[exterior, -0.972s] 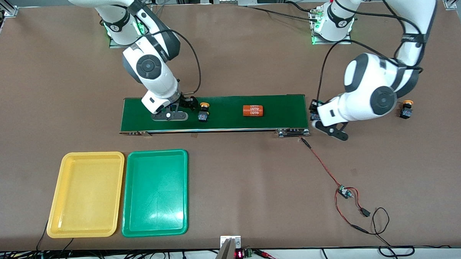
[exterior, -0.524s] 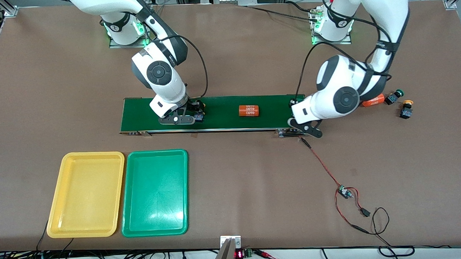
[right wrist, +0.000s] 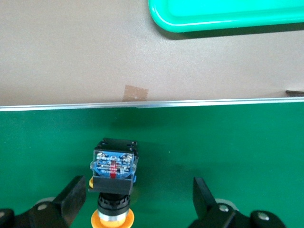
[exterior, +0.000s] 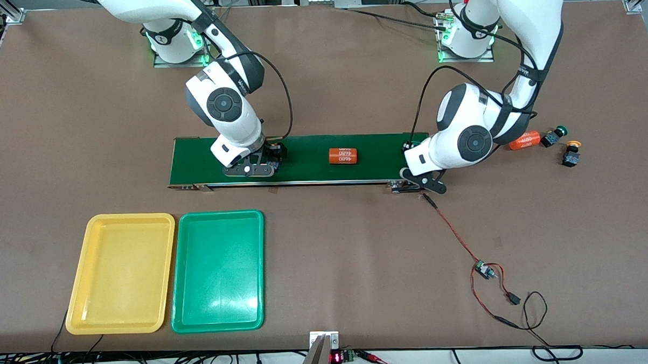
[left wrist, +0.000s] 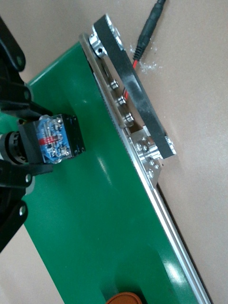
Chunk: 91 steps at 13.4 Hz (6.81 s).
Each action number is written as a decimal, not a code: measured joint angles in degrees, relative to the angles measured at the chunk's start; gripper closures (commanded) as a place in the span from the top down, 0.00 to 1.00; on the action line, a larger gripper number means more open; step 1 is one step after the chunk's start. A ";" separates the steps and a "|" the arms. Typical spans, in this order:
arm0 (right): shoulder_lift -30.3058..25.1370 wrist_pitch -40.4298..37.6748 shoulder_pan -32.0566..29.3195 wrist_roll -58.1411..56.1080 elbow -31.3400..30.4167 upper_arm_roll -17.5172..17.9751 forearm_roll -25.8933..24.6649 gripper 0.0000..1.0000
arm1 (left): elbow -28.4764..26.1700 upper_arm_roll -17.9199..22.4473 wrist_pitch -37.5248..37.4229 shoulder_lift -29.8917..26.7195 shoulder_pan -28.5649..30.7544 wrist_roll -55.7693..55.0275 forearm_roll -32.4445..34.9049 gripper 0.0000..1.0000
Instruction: Sort buttons by color to trays
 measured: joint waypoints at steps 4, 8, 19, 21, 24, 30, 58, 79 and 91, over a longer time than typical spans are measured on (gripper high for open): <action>1.38 0.00 0.06 0.25 0.20 -0.37 -1.04 1.00 | 1.03 0.43 0.23 -2.32 0.52 0.62 0.00 1.00; 3.45 0.02 0.07 0.25 1.72 -1.26 -1.23 0.78 | 1.14 1.47 -9.66 -8.68 11.11 17.36 0.07 1.00; 3.62 -12.63 -0.08 -0.51 12.49 -4.05 -1.64 0.18 | -12.02 1.07 -7.95 -14.14 23.72 57.12 14.84 1.00; 2.24 -18.50 -0.81 -3.43 17.05 -5.50 -1.63 0.18 | -14.43 1.20 -3.70 -14.28 26.63 63.51 15.02 1.00; -1.50 -23.24 -7.47 -11.17 18.84 -6.23 -1.62 0.18 | -17.23 1.27 0.89 -14.23 30.55 71.66 15.05 1.00; -6.52 -28.21 -19.37 -29.14 18.91 -6.43 -3.00 0.18 | -26.95 1.26 16.00 -13.17 35.36 76.95 15.05 1.00; 20.45 18.83 -31.65 -42.64 18.70 -10.25 -14.20 0.79 | -23.14 -2.29 23.92 -14.38 27.62 91.18 8.33 0.00; -3.91 -27.76 -23.30 -32.53 20.25 -7.88 2.35 1.00 | -14.68 -12.81 20.69 -9.78 8.52 69.17 6.94 1.00; -6.03 -34.08 -11.74 -21.07 19.98 -7.81 8.86 1.00 | -12.79 -0.92 14.24 -9.94 36.32 73.80 8.88 1.00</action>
